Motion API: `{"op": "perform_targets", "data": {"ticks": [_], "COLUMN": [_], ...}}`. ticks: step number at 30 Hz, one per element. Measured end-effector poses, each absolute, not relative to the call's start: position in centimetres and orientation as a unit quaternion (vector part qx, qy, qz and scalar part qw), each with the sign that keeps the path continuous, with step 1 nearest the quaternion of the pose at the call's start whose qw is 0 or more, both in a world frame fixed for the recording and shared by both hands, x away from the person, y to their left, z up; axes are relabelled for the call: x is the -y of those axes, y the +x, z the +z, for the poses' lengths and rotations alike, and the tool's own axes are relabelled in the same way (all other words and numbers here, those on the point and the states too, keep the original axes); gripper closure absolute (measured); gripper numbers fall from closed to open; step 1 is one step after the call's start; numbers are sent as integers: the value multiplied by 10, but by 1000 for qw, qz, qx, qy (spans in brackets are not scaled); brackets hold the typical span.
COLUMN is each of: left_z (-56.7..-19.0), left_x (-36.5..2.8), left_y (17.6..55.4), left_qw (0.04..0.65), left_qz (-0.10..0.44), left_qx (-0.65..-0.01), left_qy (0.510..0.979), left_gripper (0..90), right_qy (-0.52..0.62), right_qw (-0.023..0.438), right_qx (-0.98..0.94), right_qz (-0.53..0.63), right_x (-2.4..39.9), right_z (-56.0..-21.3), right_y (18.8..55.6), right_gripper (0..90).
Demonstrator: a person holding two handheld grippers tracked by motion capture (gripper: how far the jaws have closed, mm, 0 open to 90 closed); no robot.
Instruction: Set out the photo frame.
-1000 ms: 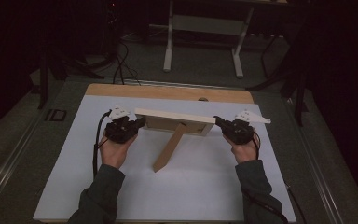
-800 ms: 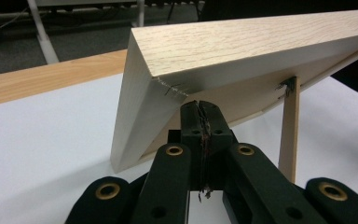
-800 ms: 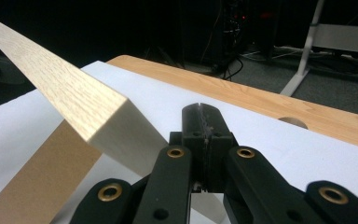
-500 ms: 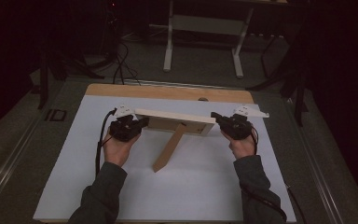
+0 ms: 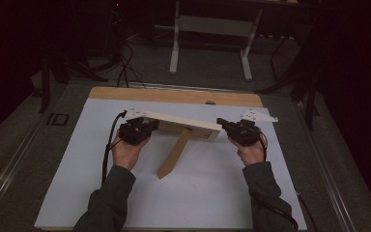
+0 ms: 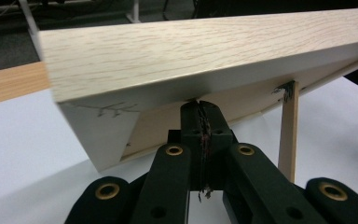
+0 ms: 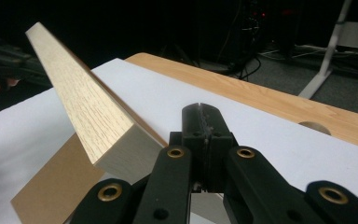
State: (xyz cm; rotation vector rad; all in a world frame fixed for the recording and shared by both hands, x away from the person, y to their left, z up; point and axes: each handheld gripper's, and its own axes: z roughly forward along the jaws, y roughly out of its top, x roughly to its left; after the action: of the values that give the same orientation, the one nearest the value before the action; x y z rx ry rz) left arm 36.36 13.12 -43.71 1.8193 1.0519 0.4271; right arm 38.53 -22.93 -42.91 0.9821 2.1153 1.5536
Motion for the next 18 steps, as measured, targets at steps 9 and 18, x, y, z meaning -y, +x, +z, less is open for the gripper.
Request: {"op": "perform_targets", "data": {"ticks": [9, 18], "left_z": [-435, -434], "left_x": [-120, -104], "left_y": [365, 365], "left_qw": [479, 478], "left_qz": [172, 168], "left_qx": [-420, -409], "left_qy": [751, 759], "left_gripper": [900, 900], "right_qy": [339, 332], "right_qw": [154, 148], "right_qx": [-747, -753], "right_qz": [551, 549], "right_x": [228, 227], "right_z": [-430, -428], "right_y": [382, 382], "right_gripper": [898, 898]}}
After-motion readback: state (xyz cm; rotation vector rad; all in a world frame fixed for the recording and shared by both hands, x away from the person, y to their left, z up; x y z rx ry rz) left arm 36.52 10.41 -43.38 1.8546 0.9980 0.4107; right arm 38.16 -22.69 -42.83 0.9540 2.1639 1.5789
